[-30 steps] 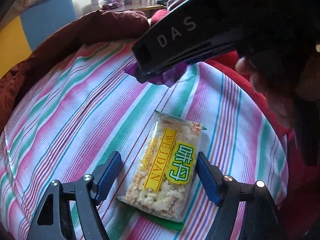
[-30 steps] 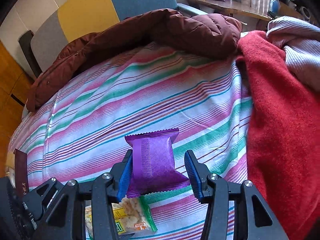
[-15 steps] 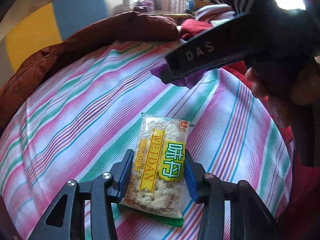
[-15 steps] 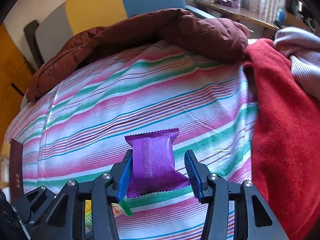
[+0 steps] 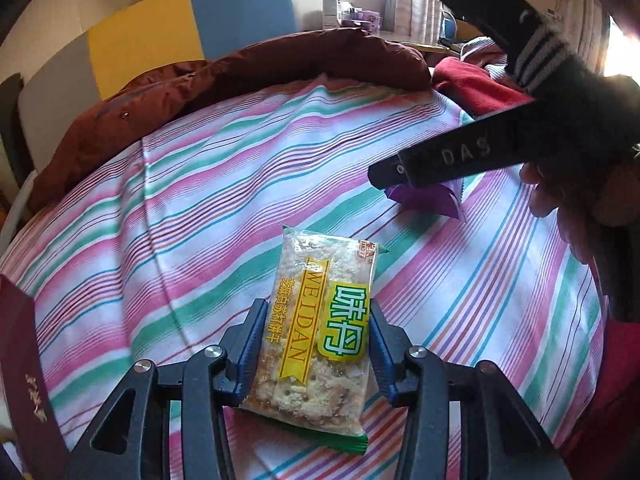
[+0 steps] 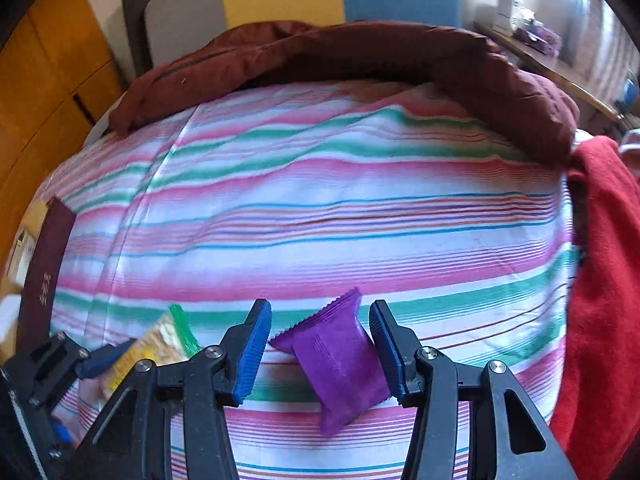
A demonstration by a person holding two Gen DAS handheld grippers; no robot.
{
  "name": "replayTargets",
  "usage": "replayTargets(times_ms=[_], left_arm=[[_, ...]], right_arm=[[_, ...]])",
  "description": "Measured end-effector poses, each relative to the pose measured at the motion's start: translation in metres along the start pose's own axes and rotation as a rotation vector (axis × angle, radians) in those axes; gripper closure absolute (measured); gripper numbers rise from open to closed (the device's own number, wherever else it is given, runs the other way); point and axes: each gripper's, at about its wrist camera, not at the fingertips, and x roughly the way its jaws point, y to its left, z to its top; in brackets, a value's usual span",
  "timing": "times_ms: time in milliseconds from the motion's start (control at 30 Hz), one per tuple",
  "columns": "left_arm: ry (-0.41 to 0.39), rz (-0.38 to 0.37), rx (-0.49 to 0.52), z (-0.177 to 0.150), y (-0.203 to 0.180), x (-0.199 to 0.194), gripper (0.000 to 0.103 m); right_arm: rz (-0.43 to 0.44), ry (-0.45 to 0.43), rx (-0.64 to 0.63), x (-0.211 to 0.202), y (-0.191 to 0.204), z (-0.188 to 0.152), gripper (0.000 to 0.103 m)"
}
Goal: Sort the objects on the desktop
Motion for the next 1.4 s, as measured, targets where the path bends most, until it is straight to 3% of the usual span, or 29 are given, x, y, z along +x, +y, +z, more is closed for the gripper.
replayTargets(times_ms=[100,167,233,333,467,567,600,667,733,967,1133,1400], left_arm=[[0.001,-0.001,-0.003,-0.003,0.005,-0.001,0.055],[-0.001,-0.001,0.000,-0.014,0.006,-0.006,0.055],[-0.001,-0.006,-0.001,-0.012,0.007,0.001,0.055],[-0.002,-0.010,-0.004,-0.013,0.008,0.001,0.055],[-0.002,-0.016,-0.006,-0.013,0.008,0.000,0.055],[-0.003,-0.021,-0.011,-0.012,0.009,0.000,0.055],[-0.004,-0.020,-0.010,-0.012,0.009,0.000,0.055],[-0.005,-0.019,-0.010,-0.013,0.008,-0.001,0.055],[-0.005,-0.018,-0.011,-0.013,0.007,-0.001,0.055],[-0.012,-0.016,-0.013,-0.014,0.005,0.000,0.054],[-0.015,-0.017,-0.018,-0.014,0.005,0.000,0.054],[-0.016,-0.021,-0.025,-0.012,0.007,0.004,0.054]], right_arm=[[0.022,-0.008,0.025,-0.003,-0.006,0.001,0.050],[0.067,-0.011,0.058,-0.008,-0.015,0.002,0.023],[0.074,-0.058,0.121,-0.020,-0.030,0.003,0.015],[0.176,-0.093,0.240,-0.028,-0.054,0.002,0.000],[0.156,-0.081,0.233,-0.028,-0.057,0.002,0.000],[0.058,-0.060,0.102,-0.029,-0.035,0.000,0.003],[0.044,-0.052,0.055,-0.029,-0.028,-0.001,0.008],[0.019,-0.030,-0.013,-0.026,-0.016,-0.003,0.036],[-0.016,0.008,-0.068,-0.018,-0.007,-0.007,0.044],[-0.032,0.076,-0.149,-0.002,0.005,-0.016,0.045],[-0.057,0.083,-0.140,0.004,0.003,-0.015,0.053],[0.012,0.105,-0.058,0.012,-0.010,-0.011,0.036]])
